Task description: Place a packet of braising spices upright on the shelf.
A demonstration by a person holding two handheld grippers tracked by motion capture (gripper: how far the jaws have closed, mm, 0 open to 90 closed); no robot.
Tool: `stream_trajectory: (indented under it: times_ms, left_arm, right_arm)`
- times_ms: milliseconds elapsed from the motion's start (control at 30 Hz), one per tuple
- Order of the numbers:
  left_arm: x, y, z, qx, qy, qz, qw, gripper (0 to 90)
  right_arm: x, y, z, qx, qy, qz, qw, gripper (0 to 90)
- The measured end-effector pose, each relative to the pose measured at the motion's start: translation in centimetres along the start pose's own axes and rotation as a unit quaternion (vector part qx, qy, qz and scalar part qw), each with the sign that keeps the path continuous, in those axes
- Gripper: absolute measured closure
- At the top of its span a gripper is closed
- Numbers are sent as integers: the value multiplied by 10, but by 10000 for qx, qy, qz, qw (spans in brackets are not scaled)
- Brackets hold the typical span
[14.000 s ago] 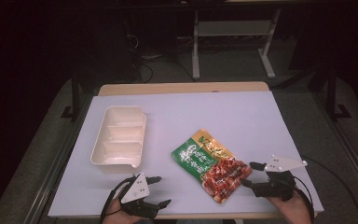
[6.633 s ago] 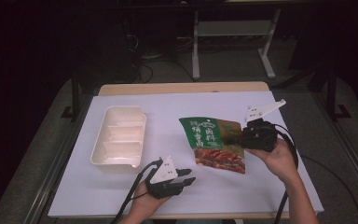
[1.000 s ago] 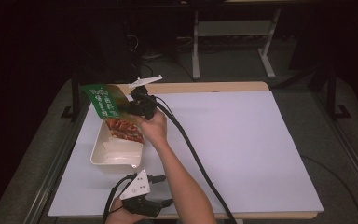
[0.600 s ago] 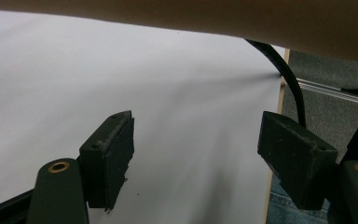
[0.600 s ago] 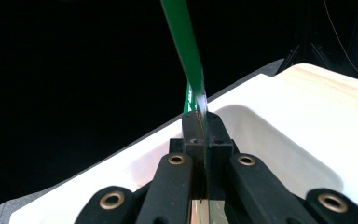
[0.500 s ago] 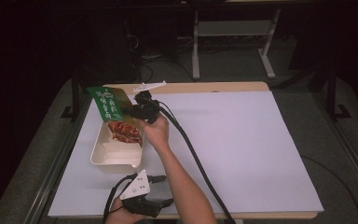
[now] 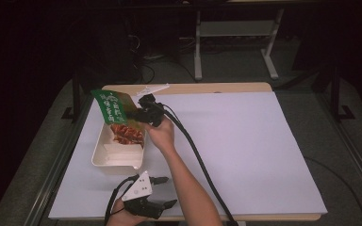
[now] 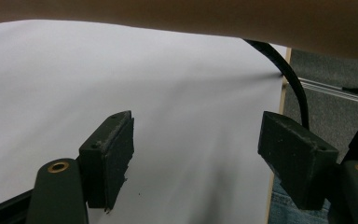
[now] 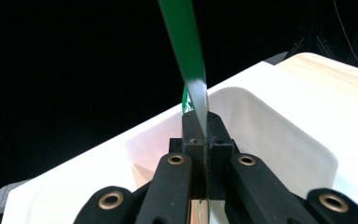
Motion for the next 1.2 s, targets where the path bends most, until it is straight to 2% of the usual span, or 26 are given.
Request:
stream_trajectory:
  times_ms: [367,433,733,1000,1200]
  left_arm:
    - [0,-1,1,34,8,-5,10000,262]
    - [1,-1,1,37,8,-5,10000,261]
    - [1,-2,2,73,-1,-8,10000,258]
    - [3,-4,4,113,1,-47,9999,256]
    - [3,-5,5,149,10,-43,9999,255]
  right_arm:
    - [-2,-1,-1,125,-48,-62,9999,882]
    - [-3,-1,-2,188,-82,-129,9997,858]
    - [-4,-2,-12,343,-160,-117,9992,692]
    - [-5,-6,-27,484,-184,-173,9985,633]
    - [-6,-7,-40,433,-136,-120,9989,594]
Point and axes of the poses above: each handheld gripper's, and its own axes: z roughly forward along the jaws, y roughly out of its top, x roughly to its left, the point moved 9 cm from there along z, roughly forward along the jaws
